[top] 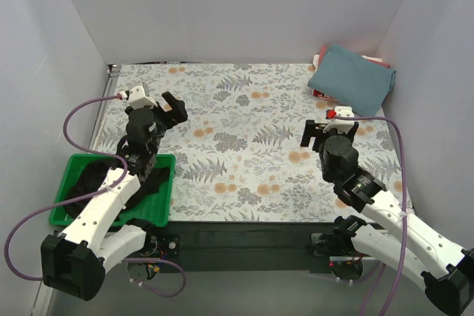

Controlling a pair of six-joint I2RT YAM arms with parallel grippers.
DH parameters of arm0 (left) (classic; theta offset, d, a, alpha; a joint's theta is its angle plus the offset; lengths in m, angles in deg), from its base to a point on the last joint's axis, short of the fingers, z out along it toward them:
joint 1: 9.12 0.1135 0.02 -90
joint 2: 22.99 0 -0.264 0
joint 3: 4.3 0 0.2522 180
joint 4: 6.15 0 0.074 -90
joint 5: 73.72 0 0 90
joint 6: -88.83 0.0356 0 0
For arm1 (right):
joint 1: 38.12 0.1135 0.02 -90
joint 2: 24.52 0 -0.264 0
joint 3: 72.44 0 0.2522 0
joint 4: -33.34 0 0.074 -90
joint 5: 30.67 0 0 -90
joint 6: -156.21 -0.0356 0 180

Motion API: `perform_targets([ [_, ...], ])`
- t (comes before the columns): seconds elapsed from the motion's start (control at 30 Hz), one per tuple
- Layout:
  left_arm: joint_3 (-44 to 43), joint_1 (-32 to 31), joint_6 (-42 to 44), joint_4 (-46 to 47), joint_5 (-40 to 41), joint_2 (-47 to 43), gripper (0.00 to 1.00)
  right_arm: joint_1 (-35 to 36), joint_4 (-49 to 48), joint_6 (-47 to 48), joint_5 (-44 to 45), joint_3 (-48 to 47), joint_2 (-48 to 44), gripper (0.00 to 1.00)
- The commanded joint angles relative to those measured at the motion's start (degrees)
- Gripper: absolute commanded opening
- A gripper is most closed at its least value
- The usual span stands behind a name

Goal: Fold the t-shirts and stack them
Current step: Grab the tshirt from the pile

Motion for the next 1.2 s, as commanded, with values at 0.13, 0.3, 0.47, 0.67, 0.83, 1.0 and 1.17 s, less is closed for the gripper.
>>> perform_targets([
  [0.13, 0.31, 0.03, -2.83, -1.04, 7.25, -0.79, 0.98, -1.01, -1.48, 0.17, 1.13, 0.27, -0.73, 0.98],
  [0.3, 0.83, 0.03, -6.11, -0.95, 8.75, -3.32, 0.98, -1.45, -1.48, -0.88, 0.78, 0.26, -1.26, 0.98],
  [0.47, 9.27, 0.03, -1.97, 6.96, 9.54, -10.09, 0.98, -2.76, -1.66, -3.17, 0.08, -0.35, -0.65, 0.98],
  [0.67, -0.8, -0.41, -13.1, -18.64, 27.8, -4.25, 0.98, -7.59, -2.19, -8.34, -3.52, -4.12, 6.89, 0.98],
  [0.83, -4.61, -0.85, -24.0, -31.68, 37.04, 3.95, 0.98, -19.52, -8.34, -14.05, -14.21, -15.24, 17.62, 0.98],
  [1.0, -4.52, -0.85, -35.0, -44.86, 39.77, 4.93, 0.98, -22.54, -9.39, -12.84, -19.16, -25.22, 27.47, 0.98],
  [1.17, -5.84, -0.85, -46.69, -58.76, 40.57, 3.78, 0.98, -29.12, -9.83, -14.32, -31.19, -28.47, 31.52, 0.98],
])
